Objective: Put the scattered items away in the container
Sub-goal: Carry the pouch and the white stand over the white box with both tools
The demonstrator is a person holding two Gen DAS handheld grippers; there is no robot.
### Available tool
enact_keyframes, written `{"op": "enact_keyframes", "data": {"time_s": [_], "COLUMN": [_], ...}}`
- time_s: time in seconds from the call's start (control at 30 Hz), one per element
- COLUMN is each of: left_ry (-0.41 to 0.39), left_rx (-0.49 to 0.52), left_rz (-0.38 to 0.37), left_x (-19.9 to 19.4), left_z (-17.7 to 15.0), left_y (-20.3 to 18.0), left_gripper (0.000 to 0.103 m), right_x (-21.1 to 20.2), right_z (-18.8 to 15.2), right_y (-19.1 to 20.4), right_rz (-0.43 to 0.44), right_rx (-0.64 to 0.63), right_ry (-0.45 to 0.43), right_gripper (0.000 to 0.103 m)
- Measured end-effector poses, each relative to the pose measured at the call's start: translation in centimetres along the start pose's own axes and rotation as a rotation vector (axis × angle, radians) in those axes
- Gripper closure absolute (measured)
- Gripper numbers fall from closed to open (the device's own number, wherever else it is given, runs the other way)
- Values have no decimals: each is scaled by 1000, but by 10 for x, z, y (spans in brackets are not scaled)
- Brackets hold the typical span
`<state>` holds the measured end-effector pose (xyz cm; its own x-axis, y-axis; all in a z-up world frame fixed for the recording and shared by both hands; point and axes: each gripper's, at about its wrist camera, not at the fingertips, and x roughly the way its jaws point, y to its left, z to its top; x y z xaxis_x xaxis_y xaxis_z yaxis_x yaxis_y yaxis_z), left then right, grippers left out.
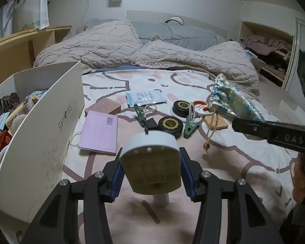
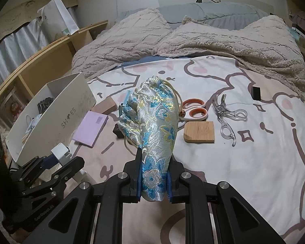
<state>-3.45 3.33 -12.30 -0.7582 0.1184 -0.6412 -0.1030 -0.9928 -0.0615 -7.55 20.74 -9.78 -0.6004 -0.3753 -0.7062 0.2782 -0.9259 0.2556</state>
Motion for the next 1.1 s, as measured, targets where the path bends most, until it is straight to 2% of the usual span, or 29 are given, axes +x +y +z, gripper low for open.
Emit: {"op": "enact_keyframes", "data": {"time_s": [0.17, 0.43, 0.77, 1.1], "left_ry": [30, 12, -93, -201], "left_rx": [-8, -30, -30, -111], "left_rz": [-4, -19, -27, 17], "left_x": [9, -1, -37, -71], "left_z": [-6, 3, 53, 103], "left_y": [1, 3, 8, 53], "left_gripper": [53, 54, 54, 54], "right_x": [0, -4, -27, -38], "right_z": [-1, 1, 21, 52], "right_y": [3, 2, 11, 45], "right_rz": [-1, 2, 19, 63], "right_rx": [-4, 4, -18, -73], "right_ry": [3, -24, -109, -174], "right_gripper": [84, 84, 84, 84]}}
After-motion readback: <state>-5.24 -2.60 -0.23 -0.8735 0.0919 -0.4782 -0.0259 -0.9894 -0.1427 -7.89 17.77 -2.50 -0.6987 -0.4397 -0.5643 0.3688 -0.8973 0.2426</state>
